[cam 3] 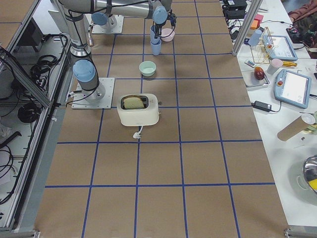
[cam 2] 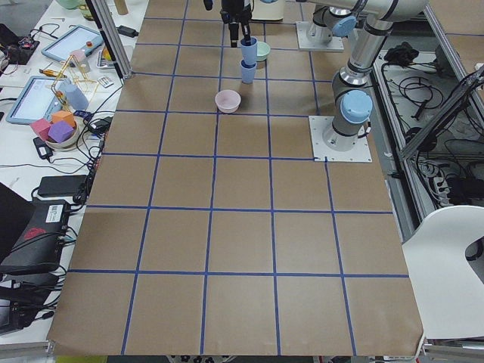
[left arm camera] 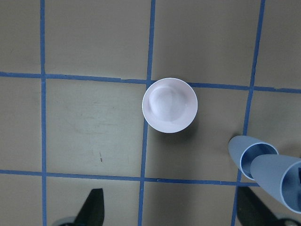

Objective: Stack blue cups with both arms

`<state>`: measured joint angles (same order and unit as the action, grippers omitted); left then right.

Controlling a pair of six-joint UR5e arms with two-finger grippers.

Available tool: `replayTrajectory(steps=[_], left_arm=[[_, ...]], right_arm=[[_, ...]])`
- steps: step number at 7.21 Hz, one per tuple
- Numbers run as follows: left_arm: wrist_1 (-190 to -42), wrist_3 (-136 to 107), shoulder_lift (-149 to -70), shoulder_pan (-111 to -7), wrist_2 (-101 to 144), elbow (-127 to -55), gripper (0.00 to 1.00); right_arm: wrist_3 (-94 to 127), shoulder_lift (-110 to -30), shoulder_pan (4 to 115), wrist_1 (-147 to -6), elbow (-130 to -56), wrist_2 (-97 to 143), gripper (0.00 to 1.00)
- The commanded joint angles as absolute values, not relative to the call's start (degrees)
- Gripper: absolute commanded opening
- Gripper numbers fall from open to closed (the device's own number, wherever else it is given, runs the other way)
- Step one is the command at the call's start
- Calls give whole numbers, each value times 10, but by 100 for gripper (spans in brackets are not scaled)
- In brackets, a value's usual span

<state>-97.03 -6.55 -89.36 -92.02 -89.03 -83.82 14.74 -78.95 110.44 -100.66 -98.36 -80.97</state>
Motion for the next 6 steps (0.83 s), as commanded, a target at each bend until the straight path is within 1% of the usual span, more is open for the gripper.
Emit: replayTrajectory(steps=[1,2,3,4,6], left_arm=[[-970,-66,-894,-920,-890,-838,100],[-970,-66,-893,-920,-890,-838,100],[-970,-66,-894,-920,-890,-838,100],[-970,-65,-894,-920,-890,-838,100],[-970,-65,-893,-920,-891,-838,100]], right_arm=[[149,-786,1105,-1032,-985,-809,9],[153,-785,1105,-1053,-986,-809,80],[166,-783,1104,-1070,-994,-809,100],[180,-783,1104,-1071,-1004,-809,100],[180,-791,1099,-1073,-992,-821,100]])
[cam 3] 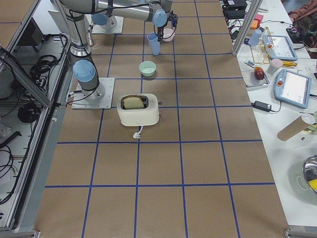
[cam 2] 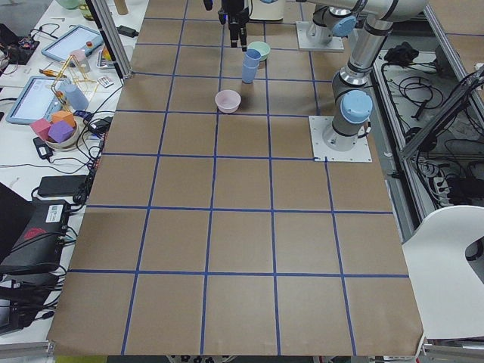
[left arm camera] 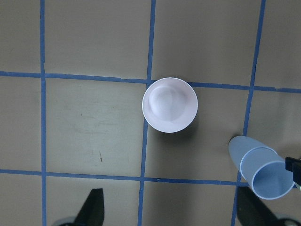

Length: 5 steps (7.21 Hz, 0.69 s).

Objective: Stack blue cups with both arms

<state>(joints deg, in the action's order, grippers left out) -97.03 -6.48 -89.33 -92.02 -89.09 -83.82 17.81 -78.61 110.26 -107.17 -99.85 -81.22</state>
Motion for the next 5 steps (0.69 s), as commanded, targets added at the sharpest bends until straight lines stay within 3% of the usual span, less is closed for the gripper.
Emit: replayTrajectory(steps=[1,5], left_arm=[[-970,-65,-893,-920,-891,-838,100],[-970,-66,-894,-920,-890,-838,100]], right_arm=[[175,-801,1087,-1060,-979,-830,100],[122,-837,1001,-977,-907,-846,100]])
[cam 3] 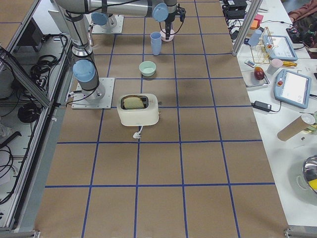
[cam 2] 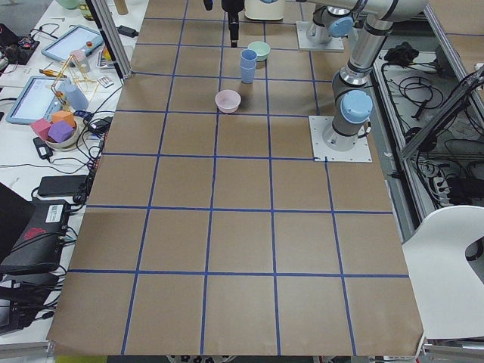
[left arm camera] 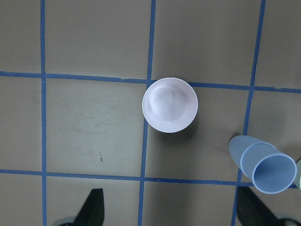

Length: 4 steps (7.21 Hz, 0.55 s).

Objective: Stack blue cups with both arms

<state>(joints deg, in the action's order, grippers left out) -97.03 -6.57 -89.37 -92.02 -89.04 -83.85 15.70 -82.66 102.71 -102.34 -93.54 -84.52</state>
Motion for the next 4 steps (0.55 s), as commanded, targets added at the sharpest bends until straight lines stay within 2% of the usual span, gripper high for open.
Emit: replayTrajectory(steps=[1,4], left_arm=[[-969,-66,-894,-919,-890,-838,100],[-915,-58,-890,-909,-904,-857,100]], right_arm=[[52,-838,978,-963,-897,-849,100],[-17,-868,931,-930,-896,-880,100]])
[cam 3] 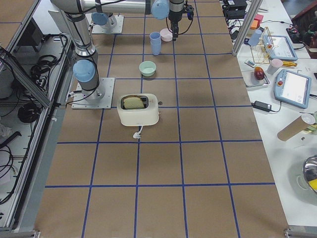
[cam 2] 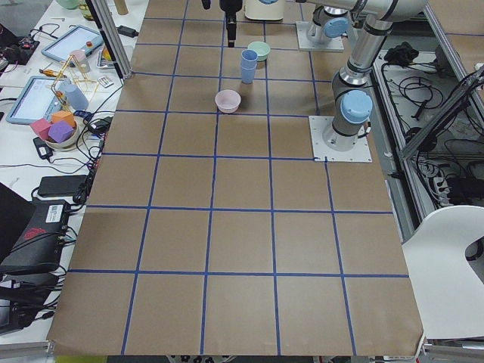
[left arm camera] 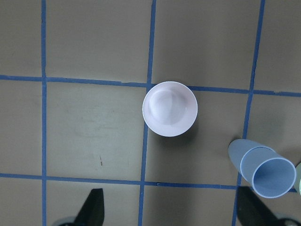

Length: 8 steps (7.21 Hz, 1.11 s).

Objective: Stack blue cups with both arms

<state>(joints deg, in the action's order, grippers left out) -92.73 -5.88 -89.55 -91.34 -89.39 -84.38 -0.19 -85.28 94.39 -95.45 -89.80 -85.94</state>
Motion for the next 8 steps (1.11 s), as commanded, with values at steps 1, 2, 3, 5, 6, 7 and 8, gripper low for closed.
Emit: replayTrajectory(steps=[1,2,3,5,6,7,8], left_arm=[[-915,-60,-888,-904,-911,-864,100],[-910,-79,-893,-904,-912,-874,100],[-879,-85,-893,-902,-927,-877,100],[-873,-85,-887,-903,-932,-906,100],[-828,-84,-889,-898,-933,-918,100],[-819,-83,-896,-900,-933,-928,100],[-821,-81,-903,-900,-933,-931,100]], right_arm=[[-16,-874,931,-926,-893,-886,100],[-15,-889,932,-920,-896,-882,100],[-15,-893,932,-916,-896,-880,100],[-16,-894,930,-875,-888,-884,100],[-17,-892,926,-870,-877,-889,100],[-16,-893,922,-867,-875,-884,100],[-16,-893,918,-867,-875,-888,100]])
